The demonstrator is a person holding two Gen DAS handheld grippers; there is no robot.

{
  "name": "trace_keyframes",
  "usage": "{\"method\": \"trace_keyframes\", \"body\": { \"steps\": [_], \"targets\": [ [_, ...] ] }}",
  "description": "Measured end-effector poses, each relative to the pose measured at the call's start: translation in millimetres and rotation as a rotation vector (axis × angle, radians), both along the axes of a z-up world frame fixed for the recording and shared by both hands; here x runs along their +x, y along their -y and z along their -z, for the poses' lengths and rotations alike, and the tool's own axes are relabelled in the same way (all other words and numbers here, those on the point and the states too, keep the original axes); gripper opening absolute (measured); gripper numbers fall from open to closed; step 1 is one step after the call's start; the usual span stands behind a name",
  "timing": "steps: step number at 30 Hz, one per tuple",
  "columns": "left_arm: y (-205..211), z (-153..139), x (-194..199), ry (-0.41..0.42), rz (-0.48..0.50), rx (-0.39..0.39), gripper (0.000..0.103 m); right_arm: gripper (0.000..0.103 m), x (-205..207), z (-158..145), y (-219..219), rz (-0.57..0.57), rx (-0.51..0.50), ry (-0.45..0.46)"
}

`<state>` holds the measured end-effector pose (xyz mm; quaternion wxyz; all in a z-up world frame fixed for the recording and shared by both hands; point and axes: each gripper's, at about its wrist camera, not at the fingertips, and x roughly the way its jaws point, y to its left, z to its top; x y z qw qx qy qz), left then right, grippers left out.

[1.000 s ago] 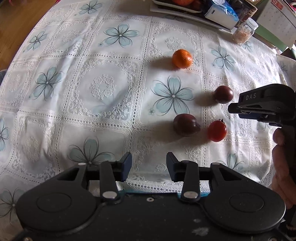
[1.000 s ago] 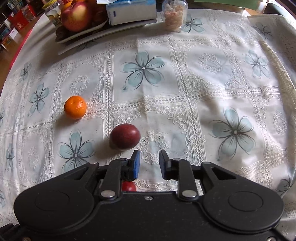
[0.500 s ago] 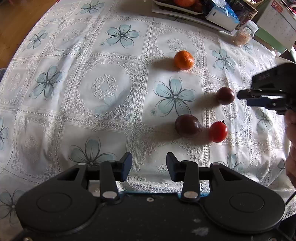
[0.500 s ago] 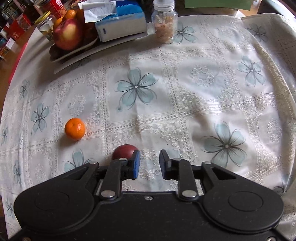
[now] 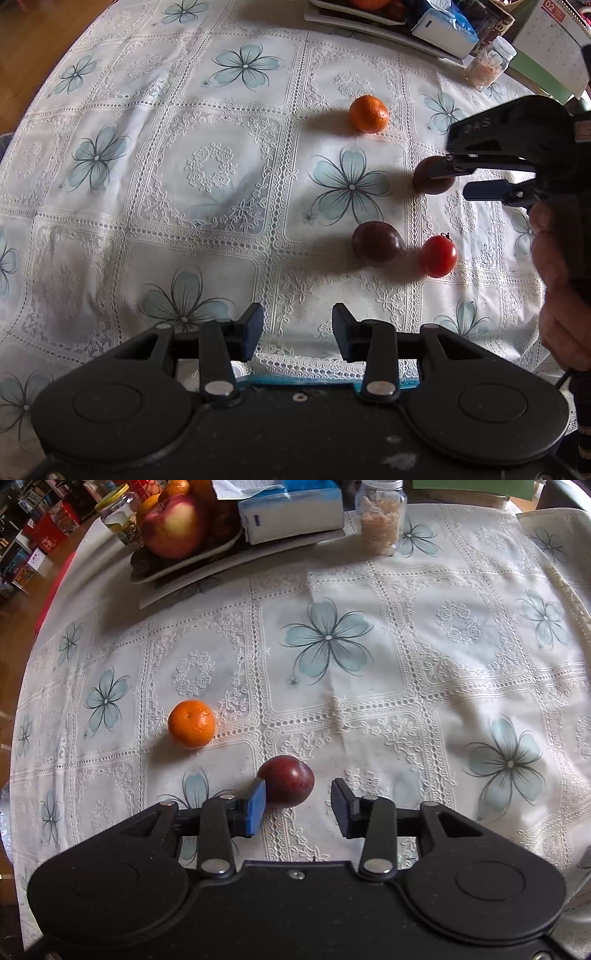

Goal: Organize fruits

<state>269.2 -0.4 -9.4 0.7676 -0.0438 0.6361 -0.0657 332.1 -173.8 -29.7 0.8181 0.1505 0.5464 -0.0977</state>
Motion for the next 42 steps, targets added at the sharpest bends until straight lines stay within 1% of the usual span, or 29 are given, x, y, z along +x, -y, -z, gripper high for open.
{"method": "trace_keyframes", "body": {
  "steps": [2, 6, 7, 8, 9, 10, 12, 15, 17, 19, 24, 29, 34, 35, 36, 37, 42],
  "targets": [
    [0.1, 0.6, -0.5, -0.003, 0.003, 0.000, 0.041, 0.051, 2.6, 2.6, -6.4, -0.012, -0.020, -0.002],
    [0.1, 2.1, -1.8, -0.004, 0.006, 0.007, 0.041, 0.051, 8.6, 16.9, -15.7, -0.030, -0.062, -0.045],
    [-0.2, 2.5, -2.0, -0.006, 0.006, 0.008, 0.041, 0.049, 9.2, 20.7, -16.5, -0.032, -0.069, -0.053],
    [-0.7, 3.1, -2.0, -0.007, 0.006, 0.009, 0.041, 0.045, 9.6, 24.1, -16.9, -0.028, -0.078, -0.057],
    [-1.1, 3.5, -1.9, -0.007, 0.005, 0.010, 0.041, 0.038, 8.2, 24.5, -17.8, -0.027, -0.092, -0.048],
    [-1.2, 4.0, -1.8, -0.008, 0.005, 0.013, 0.041, 0.026, 6.9, 23.3, -18.9, -0.031, -0.110, -0.038],
    [-0.8, 4.8, -1.0, -0.010, 0.005, 0.016, 0.041, 0.020, 6.5, 22.8, -19.9, -0.052, -0.135, -0.040],
    [-0.2, 4.1, -0.5, -0.010, 0.001, 0.015, 0.041, 0.020, 3.0, 18.5, -14.8, -0.058, -0.142, -0.028],
    [-0.1, 3.5, -0.3, -0.009, 0.003, 0.013, 0.041, 0.022, 0.2, 11.4, -7.0, -0.051, -0.129, -0.015],
    [0.1, 3.4, 0.3, -0.010, 0.004, 0.014, 0.041, 0.029, -2.4, 3.7, 3.6, -0.038, -0.102, 0.003],
    [2.2, 4.2, 2.0, -0.010, 0.004, 0.004, 0.041, 0.030, 0.0, -8.3, 24.8, 0.004, -0.071, 0.014],
    [6.1, 4.2, 2.9, -0.007, 0.017, -0.010, 0.041, 0.031, 3.3, -6.8, 27.3, 0.013, -0.048, 0.015],
    [6.9, 4.3, 1.4, -0.003, 0.033, -0.014, 0.041, 0.032, 8.4, 1.9, 20.2, 0.022, 0.028, 0.005],
    [6.3, 4.6, 1.3, -0.003, 0.034, -0.013, 0.041, 0.033, 9.2, 0.8, 19.4, 0.029, 0.037, 0.019],
    [5.5, 5.0, 1.2, -0.004, 0.034, -0.012, 0.041, 0.039, 10.4, -0.6, 18.5, 0.036, 0.040, 0.028],
    [4.9, 5.4, 1.3, -0.004, 0.033, -0.011, 0.041, 0.042, 11.8, -1.5, 18.3, 0.042, 0.041, 0.029],
    [2.9, 6.6, 2.8, -0.003, 0.026, -0.014, 0.041, 0.047, 18.5, 0.4, 18.2, 0.061, 0.088, 0.030]
  ]
}}
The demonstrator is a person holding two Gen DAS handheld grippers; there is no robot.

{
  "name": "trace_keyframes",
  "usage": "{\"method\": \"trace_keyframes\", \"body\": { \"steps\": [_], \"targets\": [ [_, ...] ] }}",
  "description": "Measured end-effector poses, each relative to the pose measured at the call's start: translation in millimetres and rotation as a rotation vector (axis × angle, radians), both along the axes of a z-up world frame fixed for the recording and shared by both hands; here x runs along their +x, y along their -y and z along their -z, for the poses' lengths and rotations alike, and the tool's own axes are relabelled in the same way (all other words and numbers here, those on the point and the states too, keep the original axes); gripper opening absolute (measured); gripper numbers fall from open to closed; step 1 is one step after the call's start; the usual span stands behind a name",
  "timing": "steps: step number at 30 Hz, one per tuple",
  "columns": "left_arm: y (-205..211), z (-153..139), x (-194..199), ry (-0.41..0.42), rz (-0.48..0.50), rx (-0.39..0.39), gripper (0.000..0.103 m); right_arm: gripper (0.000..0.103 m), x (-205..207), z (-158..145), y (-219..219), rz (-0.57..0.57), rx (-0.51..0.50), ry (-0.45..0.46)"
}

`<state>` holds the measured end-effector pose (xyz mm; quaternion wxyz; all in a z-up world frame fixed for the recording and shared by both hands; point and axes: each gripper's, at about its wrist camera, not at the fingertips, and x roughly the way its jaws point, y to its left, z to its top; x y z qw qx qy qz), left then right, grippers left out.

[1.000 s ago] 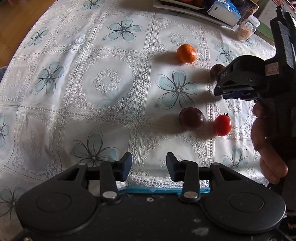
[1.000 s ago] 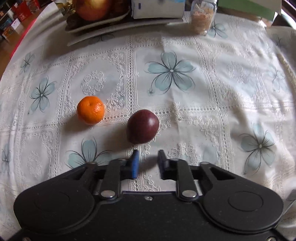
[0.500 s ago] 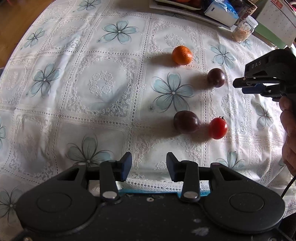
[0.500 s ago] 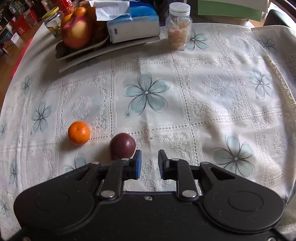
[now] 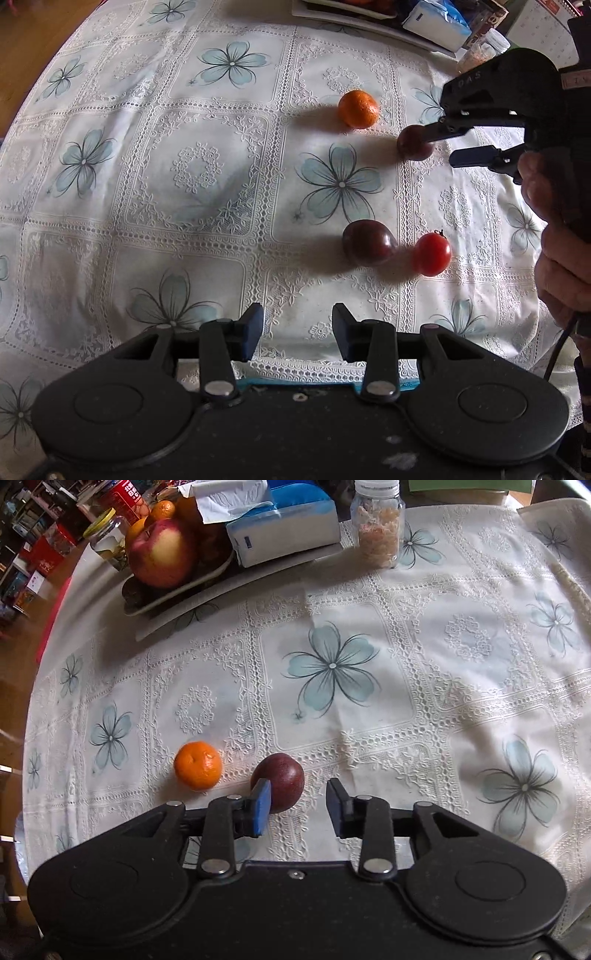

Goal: Organize fruits
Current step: 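Close the right tool on a dark plum while the left tool grasps another plum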

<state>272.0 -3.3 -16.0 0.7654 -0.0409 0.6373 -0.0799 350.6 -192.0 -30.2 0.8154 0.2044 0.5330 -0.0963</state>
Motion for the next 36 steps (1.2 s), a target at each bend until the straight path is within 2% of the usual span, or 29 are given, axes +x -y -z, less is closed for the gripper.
{"method": "trace_keyframes", "body": {
  "steps": [8, 10, 12, 19, 25, 36],
  "targets": [
    [0.9, 1.7, -2.0, -0.001, 0.010, 0.007, 0.041, 0.048, 16.8, 10.5, -17.3, -0.009, 0.047, -0.015],
    [0.7, 1.4, -3.4, 0.002, 0.011, 0.009, 0.041, 0.048, 19.2, 14.3, -23.8, -0.026, 0.040, -0.020],
    [0.5, 1.6, -4.7, 0.000, 0.013, 0.011, 0.041, 0.043, 20.2, 17.2, -28.4, -0.034, 0.023, -0.027],
    [1.3, 2.7, -6.4, -0.001, 0.019, 0.014, 0.041, 0.042, 12.7, 15.5, -27.9, -0.048, -0.041, -0.015],
    [7.4, 0.1, -3.9, 0.000, 0.028, 0.002, 0.041, 0.043, -11.9, 10.5, 1.2, -0.017, -0.126, -0.006],
    [35.5, -15.6, 18.5, 0.013, 0.038, -0.075, 0.041, 0.043, -79.1, 3.6, 72.6, 0.124, -0.075, 0.024]
  ]
}}
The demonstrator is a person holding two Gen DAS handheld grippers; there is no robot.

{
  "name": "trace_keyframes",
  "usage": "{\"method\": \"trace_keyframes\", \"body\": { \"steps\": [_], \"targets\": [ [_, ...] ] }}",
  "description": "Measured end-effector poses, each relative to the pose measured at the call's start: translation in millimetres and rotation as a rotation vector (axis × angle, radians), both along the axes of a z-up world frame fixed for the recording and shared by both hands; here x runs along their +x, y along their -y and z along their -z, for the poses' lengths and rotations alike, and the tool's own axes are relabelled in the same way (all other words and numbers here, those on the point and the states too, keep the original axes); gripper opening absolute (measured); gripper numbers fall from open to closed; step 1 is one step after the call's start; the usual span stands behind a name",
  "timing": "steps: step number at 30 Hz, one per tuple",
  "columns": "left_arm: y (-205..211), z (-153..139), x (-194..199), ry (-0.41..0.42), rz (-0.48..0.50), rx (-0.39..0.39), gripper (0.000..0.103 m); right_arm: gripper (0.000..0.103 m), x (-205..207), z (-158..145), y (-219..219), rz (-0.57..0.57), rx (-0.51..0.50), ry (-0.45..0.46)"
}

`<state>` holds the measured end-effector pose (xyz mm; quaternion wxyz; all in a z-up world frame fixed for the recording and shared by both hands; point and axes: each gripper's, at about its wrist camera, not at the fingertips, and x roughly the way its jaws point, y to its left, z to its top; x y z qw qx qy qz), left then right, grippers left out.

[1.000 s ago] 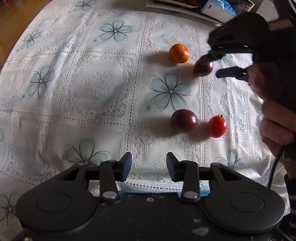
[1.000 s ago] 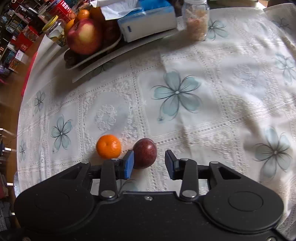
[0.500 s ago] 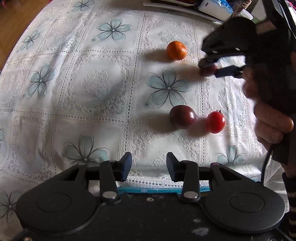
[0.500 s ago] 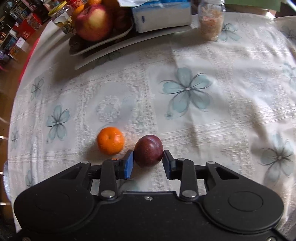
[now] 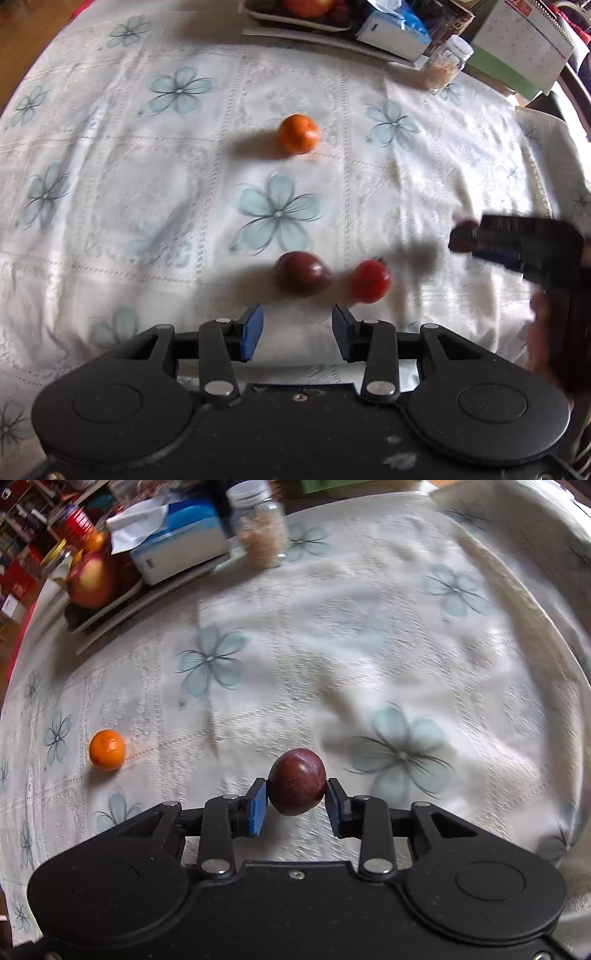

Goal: Organize fruits
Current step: 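Close the right tool on a dark plum while the left tool grasps another plum, then carry both held plums back over the gold tray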

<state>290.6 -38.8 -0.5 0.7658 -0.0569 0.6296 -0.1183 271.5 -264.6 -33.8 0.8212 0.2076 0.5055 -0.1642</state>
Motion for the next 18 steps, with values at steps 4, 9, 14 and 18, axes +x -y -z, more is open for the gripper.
{"method": "trace_keyframes", "body": {
  "steps": [4, 9, 14, 18],
  "targets": [
    [10.4, 5.7, 8.7, -0.003, -0.012, -0.017, 0.041, 0.043, -18.9, 2.8, 9.3, 0.030, -0.007, 0.028],
    [22.4, 19.4, 15.5, -0.013, -0.031, 0.016, 0.041, 0.043, -27.8, 2.8, 9.1, 0.025, -0.039, 0.067],
    [30.8, 31.9, 20.6, 0.014, -0.046, 0.082, 0.042, 0.043, -28.5, 4.4, 5.3, -0.007, -0.043, 0.079],
    [34.4, 37.9, 23.7, 0.043, -0.054, 0.134, 0.044, 0.043, -29.5, 7.3, 0.2, -0.033, -0.044, 0.076]
  ]
}}
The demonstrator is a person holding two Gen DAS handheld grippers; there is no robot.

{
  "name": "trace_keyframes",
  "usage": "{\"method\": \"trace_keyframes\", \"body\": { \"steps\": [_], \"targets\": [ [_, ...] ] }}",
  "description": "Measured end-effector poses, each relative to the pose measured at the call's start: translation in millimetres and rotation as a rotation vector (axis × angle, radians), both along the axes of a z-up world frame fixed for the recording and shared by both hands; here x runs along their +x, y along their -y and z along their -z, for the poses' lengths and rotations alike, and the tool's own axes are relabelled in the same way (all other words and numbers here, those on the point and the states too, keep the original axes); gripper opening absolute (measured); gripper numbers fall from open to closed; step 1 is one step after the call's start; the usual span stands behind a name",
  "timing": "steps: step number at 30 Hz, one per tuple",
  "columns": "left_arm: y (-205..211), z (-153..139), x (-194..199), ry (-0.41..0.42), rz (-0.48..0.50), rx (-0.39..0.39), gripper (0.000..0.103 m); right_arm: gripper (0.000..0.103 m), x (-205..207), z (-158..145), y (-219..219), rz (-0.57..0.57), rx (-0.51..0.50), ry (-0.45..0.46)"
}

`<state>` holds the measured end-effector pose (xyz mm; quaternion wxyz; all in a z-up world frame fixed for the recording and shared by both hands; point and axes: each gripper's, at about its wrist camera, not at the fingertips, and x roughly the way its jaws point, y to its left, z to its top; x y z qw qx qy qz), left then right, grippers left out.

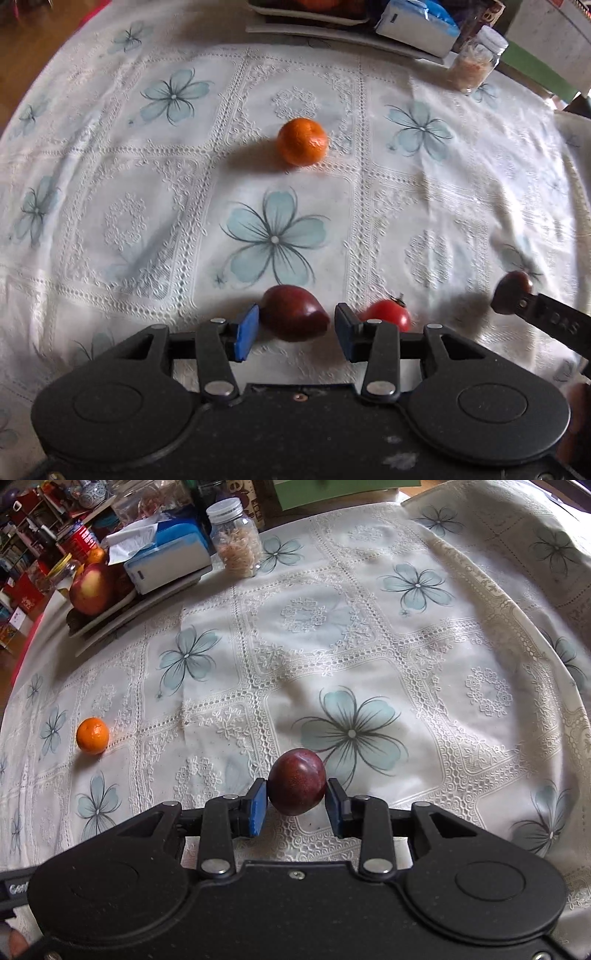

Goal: Organize fruits
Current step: 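Carry both held plums back over the gold tray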

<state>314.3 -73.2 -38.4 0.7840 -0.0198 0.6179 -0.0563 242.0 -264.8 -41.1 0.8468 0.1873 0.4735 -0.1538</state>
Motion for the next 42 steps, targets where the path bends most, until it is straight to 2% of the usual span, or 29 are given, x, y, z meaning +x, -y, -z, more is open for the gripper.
{"method": "trace_keyframes", "body": {
  "steps": [5, 10, 15, 18, 23, 31, 42],
  "targets": [
    [1.7, 19.0, 5.6, -0.068, -0.015, -0.026, 0.043, 0.043, 0.0, 1.8, -10.5, -0.034, -0.026, -0.004],
    [5.1, 18.3, 7.3, -0.032, -0.022, -0.019, 0.039, 0.043, -1.7, 3.4, -15.2, -0.052, -0.033, -0.011],
    [-2.8, 16.0, 12.9, -0.061, -0.061, -0.055, 0.038, 0.043, -3.8, -0.4, -14.6, -0.049, -0.033, -0.007],
    [-8.2, 3.2, 7.0, -0.046, -0.066, -0.057, 0.038, 0.043, -6.7, -7.1, -15.1, -0.039, -0.037, 0.004],
    [-18.5, -25.4, -14.1, -0.022, -0.063, -0.077, 0.038, 0.043, -21.8, -18.7, -20.5, -0.036, -0.032, 0.023],
    [-35.0, -62.6, -67.5, -0.021, -0.032, -0.071, 0.038, 0.043, -67.3, -23.1, -33.8, -0.046, 0.003, -0.004],
    [-54.6, -76.2, -159.0, -0.018, 0.007, -0.084, 0.036, 0.043, -144.7, -28.0, -66.8, -0.078, -0.011, -0.026]
  ]
}}
